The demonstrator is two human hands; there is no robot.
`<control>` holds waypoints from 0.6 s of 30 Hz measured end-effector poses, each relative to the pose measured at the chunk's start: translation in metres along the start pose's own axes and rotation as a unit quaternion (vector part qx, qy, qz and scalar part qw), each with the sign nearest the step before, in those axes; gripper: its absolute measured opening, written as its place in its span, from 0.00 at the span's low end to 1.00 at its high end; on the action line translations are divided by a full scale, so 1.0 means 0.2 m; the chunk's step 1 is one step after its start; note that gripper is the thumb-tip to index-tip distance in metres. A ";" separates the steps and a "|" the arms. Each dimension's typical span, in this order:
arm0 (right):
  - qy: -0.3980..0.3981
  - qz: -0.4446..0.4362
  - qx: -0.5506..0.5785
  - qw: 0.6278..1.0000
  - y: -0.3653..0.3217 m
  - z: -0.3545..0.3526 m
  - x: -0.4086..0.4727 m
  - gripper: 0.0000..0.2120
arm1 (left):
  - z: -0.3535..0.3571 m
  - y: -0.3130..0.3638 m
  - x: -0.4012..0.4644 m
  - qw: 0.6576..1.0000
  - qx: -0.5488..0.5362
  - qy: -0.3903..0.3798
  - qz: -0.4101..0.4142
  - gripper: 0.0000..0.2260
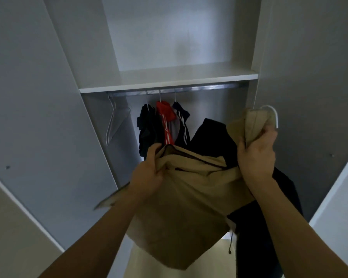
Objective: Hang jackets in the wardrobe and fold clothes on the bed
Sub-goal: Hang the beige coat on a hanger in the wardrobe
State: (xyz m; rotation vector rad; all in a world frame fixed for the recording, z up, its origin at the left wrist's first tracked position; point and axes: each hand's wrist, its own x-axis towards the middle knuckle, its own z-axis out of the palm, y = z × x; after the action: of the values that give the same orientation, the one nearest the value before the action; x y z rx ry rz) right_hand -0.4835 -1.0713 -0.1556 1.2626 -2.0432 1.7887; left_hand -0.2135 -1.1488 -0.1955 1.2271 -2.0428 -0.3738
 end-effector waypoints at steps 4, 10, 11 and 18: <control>0.021 -0.021 0.050 0.998 0.01 0.01 -0.08 0.22 | -0.12 0.08 0.07 0.991 0.100 0.011 0.084 0.16; -0.005 -0.151 0.000 0.989 0.04 -0.01 -0.16 0.14 | -0.16 0.18 0.09 0.977 0.007 -0.010 0.213 0.13; -0.062 -0.142 -0.018 0.988 0.04 -0.01 -0.16 0.15 | -0.16 0.20 0.10 0.974 -0.005 -0.014 0.225 0.13; -0.412 -0.018 0.154 0.898 -0.05 -0.02 -0.22 0.28 | -0.11 0.32 0.09 0.964 -0.044 -0.039 0.260 0.08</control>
State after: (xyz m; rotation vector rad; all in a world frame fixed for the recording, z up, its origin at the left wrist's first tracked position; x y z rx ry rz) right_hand -0.4509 -1.0459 -0.1727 2.4731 -2.0714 1.7803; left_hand -0.2447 -1.1306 -0.1364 0.5921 -2.2905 -0.2575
